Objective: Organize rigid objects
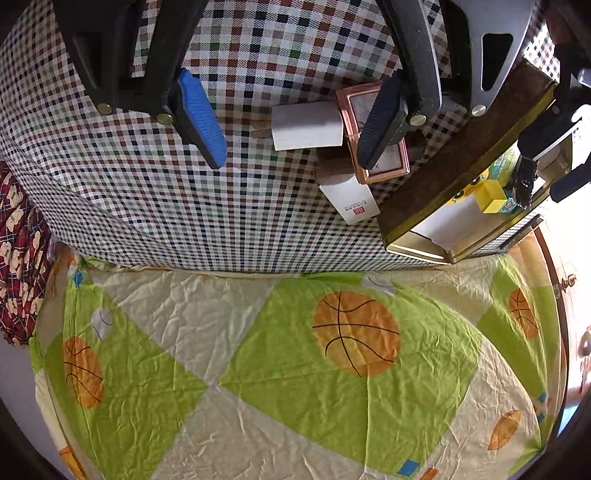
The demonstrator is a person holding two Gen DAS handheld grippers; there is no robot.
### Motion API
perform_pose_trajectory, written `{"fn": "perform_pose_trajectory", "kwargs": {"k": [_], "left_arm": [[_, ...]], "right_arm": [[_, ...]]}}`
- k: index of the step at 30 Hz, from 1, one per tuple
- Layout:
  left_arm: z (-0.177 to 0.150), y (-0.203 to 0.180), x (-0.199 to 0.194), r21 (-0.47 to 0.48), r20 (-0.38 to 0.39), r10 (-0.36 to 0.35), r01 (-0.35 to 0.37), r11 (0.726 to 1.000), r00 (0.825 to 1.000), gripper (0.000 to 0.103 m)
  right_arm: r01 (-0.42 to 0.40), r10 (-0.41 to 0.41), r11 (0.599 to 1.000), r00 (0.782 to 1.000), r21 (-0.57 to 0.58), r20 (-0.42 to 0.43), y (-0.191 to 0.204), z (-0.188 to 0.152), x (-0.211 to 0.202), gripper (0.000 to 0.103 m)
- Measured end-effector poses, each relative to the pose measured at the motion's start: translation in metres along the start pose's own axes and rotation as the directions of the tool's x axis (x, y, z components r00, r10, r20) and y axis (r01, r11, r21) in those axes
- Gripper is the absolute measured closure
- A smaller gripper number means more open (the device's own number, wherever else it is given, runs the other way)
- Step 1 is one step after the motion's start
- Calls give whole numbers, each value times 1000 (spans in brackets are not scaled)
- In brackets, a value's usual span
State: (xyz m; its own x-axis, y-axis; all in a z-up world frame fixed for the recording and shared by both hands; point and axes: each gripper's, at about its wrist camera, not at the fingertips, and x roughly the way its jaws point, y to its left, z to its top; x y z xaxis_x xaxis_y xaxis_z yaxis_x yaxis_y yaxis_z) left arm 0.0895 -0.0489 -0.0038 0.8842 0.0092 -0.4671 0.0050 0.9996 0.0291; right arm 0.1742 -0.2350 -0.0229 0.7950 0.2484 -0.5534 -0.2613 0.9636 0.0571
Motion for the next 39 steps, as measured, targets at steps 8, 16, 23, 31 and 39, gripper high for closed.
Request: {"fn": "perform_pose_trajectory", "kwargs": {"k": [8, 16, 23, 31, 39], "left_arm": [[3, -17, 13, 27, -20, -11, 11, 1000, 1000, 1], [3, -27, 20, 41, -41, -30, 32, 999, 999, 1], [5, -38, 24, 71, -51, -36, 40, 997, 998, 1], [7, -56, 30, 110, -68, -58, 65, 992, 996, 1], [13, -78, 57, 130, -150, -78, 98, 987, 986, 2]], "right_arm": [[-45, 47, 999, 990, 15, -132, -3, -1, 26, 28], [-100, 111, 992, 981, 73, -162, -13, -1, 33, 30], [-128, 139, 989, 978, 76, -159, -13, 0, 33, 37], [-50, 55, 992, 998, 114, -44, -26, -1, 9, 37], [7, -8, 983, 1000, 184, 2, -44, -2, -2, 37]]}}
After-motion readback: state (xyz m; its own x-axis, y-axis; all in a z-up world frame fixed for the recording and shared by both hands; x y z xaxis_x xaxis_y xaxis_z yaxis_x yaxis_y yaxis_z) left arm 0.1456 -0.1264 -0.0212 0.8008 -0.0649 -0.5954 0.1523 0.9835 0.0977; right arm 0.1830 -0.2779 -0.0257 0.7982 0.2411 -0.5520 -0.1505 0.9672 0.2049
